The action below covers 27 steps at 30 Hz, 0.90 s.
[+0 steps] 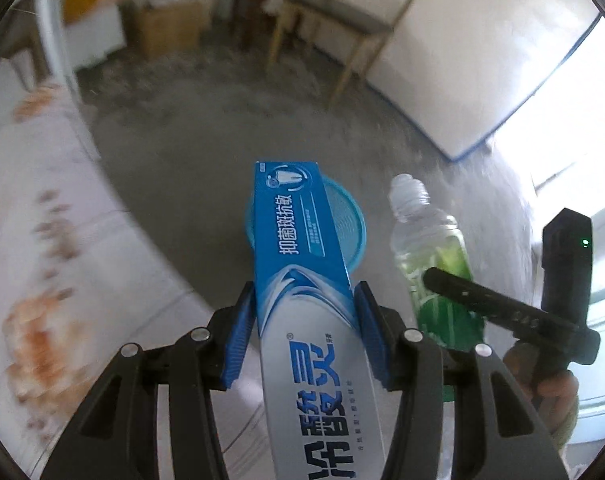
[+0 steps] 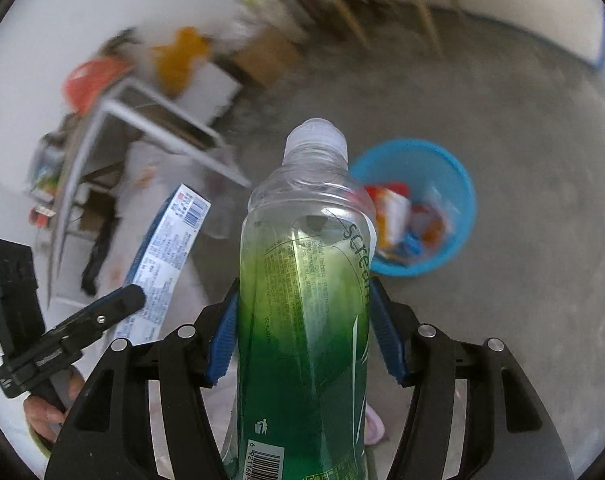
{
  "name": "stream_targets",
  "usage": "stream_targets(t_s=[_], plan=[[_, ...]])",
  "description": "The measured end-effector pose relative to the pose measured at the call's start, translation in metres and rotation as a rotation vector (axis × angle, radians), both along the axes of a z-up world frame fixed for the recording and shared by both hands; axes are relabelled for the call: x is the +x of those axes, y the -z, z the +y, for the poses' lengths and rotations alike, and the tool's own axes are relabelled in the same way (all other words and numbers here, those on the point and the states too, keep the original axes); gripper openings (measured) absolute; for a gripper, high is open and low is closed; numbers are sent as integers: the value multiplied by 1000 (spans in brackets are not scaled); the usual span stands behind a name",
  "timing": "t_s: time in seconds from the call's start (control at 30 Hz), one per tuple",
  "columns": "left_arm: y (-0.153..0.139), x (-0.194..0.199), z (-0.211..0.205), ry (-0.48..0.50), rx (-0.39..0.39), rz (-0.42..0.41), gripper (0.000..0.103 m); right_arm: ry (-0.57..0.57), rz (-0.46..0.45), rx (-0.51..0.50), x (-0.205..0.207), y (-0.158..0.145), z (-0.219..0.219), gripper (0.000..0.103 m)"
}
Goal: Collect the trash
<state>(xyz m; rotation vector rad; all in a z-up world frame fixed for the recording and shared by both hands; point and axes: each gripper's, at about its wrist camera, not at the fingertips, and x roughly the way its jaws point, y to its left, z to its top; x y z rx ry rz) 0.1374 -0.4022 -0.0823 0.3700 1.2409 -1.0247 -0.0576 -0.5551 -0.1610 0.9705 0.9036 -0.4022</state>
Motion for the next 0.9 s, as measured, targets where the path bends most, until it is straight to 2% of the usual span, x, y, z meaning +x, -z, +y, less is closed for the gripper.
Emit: stream_targets(t_s=[0.13,0.2,0.27,0.3,0.47,0.73,0.9], plan=[[36,7,-47,12,61,47,49,24,49,85,15,44,-32,57],[43,16,-72,3,51,52,50,30,68,84,34,58,-50,58],[45,25,-88,-15,32,38,74,47,84,62,52,71,-72,62],[44,29,-93,-33,18,31,76,43,87,46,60,74,-74,65],[33,38,-82,-98,-71,79,76,37,132,-30,78,87,-78,65],[11,17,-35,-85,-124,30,76,45,107,-80,53,81,-70,65],[-15,-4,4,-80,-177,-24,76,38,91,-125,26,60,-45,65]])
